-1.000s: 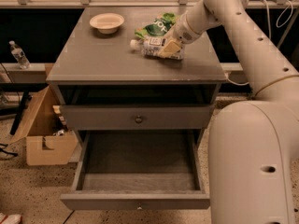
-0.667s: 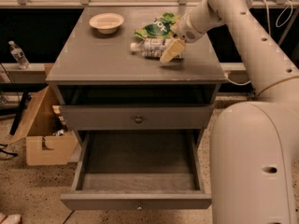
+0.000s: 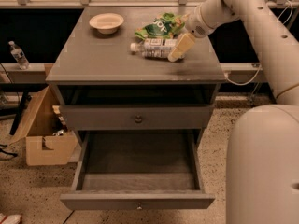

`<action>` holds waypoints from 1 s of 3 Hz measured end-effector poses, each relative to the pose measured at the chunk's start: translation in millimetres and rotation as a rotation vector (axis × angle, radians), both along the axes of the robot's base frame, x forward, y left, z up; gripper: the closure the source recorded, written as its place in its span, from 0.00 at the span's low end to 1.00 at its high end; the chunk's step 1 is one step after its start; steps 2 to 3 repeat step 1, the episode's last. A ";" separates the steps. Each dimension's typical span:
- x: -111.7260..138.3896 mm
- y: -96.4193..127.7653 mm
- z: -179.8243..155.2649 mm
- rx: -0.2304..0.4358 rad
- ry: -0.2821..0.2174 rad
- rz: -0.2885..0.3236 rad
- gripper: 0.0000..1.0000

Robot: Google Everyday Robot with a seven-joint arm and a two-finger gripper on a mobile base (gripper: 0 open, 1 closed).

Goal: Pick blue plastic bottle from middle drawer and place on counter

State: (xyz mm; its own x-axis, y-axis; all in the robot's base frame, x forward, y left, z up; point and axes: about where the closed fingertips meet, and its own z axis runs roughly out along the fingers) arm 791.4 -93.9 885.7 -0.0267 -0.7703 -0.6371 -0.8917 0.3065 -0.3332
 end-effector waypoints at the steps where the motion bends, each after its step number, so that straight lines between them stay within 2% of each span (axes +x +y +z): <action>1: -23.4 -31.2 35.2 0.006 -0.062 -0.065 0.00; 3: -23.4 -31.2 35.2 0.006 -0.062 -0.065 0.00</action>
Offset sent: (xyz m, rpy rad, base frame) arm 0.0000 0.0000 0.0000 0.0000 0.0000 0.0000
